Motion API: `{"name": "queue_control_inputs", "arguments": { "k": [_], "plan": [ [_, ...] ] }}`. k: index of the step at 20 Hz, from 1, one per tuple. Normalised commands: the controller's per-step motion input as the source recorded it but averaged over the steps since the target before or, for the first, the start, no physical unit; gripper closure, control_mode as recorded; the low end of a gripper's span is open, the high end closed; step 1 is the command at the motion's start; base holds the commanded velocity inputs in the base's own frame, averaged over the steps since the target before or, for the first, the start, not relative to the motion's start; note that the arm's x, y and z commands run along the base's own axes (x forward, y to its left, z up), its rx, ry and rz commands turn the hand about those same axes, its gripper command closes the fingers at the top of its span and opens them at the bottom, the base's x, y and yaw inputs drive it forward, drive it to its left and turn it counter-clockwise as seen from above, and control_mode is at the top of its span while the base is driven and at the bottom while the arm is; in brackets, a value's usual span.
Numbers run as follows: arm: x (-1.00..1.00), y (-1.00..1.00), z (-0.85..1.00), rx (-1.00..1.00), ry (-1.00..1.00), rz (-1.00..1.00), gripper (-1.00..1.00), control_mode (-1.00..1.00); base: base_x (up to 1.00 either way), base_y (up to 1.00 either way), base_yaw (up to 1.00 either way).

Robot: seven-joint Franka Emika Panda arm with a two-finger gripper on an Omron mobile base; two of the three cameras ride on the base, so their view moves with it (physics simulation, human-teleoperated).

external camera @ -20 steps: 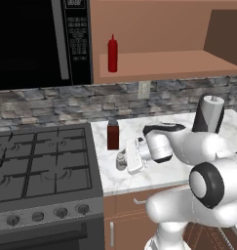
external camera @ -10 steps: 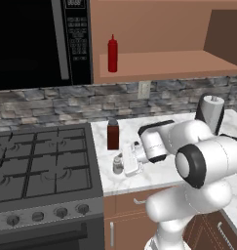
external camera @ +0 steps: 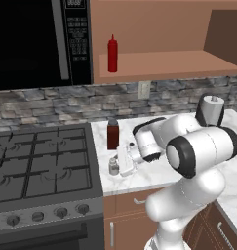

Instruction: Collect the paprika, ketchup, and shaker from the cabinet and place them next to the stove.

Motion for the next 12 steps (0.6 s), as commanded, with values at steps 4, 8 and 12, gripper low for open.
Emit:
{"name": "queue_control_inputs", "arguments": {
  "k": [4, 8, 12],
  "plan": [
    [0.0, 0.17, -0.21, 0.0, 0.0, 0.0, 1.0, -1.0, 0.0, 0.0, 0.0],
    [0.0, 0.17, -0.26, 0.0, 0.0, 0.0, 1.0, -1.0, 0.0, 0.0, 0.0],
    [0.0, 0.19, -0.28, 0.0, 0.0, 0.0, 1.0, -1.0, 0.0, 0.0, 0.0]
  ]
}}
